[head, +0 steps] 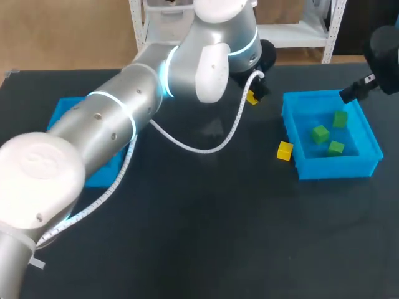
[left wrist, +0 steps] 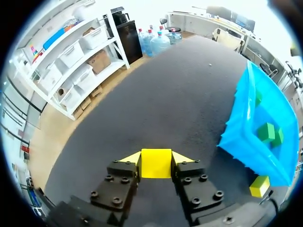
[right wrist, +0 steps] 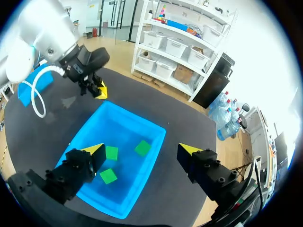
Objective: Put the green cubes in the right bin and the yellow cubes in the left bin.
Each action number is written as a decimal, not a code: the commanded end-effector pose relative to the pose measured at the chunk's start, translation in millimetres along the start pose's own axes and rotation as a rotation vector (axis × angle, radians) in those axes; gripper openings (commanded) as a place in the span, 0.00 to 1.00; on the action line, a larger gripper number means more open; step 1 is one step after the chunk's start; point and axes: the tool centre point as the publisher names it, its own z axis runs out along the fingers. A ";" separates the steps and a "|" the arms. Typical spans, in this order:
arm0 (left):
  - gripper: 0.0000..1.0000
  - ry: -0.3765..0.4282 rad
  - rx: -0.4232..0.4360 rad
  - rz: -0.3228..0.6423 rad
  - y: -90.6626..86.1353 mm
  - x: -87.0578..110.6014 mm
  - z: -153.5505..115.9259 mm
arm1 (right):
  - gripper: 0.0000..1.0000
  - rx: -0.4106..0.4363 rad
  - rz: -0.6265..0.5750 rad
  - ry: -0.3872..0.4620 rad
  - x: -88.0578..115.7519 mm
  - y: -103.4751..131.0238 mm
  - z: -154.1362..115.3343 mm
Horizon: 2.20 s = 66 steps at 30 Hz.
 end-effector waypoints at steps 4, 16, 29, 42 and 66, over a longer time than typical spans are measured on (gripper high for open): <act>0.00 -0.060 -0.034 -0.041 15.7 25.6 -80.1 | 1.00 0.008 0.002 -0.009 2.3 1.4 0.2; 0.00 -0.078 -0.216 -0.328 91.3 169.6 -203.5 | 1.00 0.008 0.002 -0.009 2.3 1.4 0.2; 0.00 0.035 -0.351 -0.682 119.9 346.7 -256.6 | 1.00 0.008 0.002 -0.009 2.3 1.4 0.2; 0.00 0.105 -0.300 -0.783 101.5 391.1 -236.9 | 1.00 0.008 0.002 -0.009 2.3 1.4 0.2; 1.00 0.049 -0.194 -0.521 91.1 297.9 -217.8 | 1.00 0.008 0.002 -0.009 2.3 1.4 0.2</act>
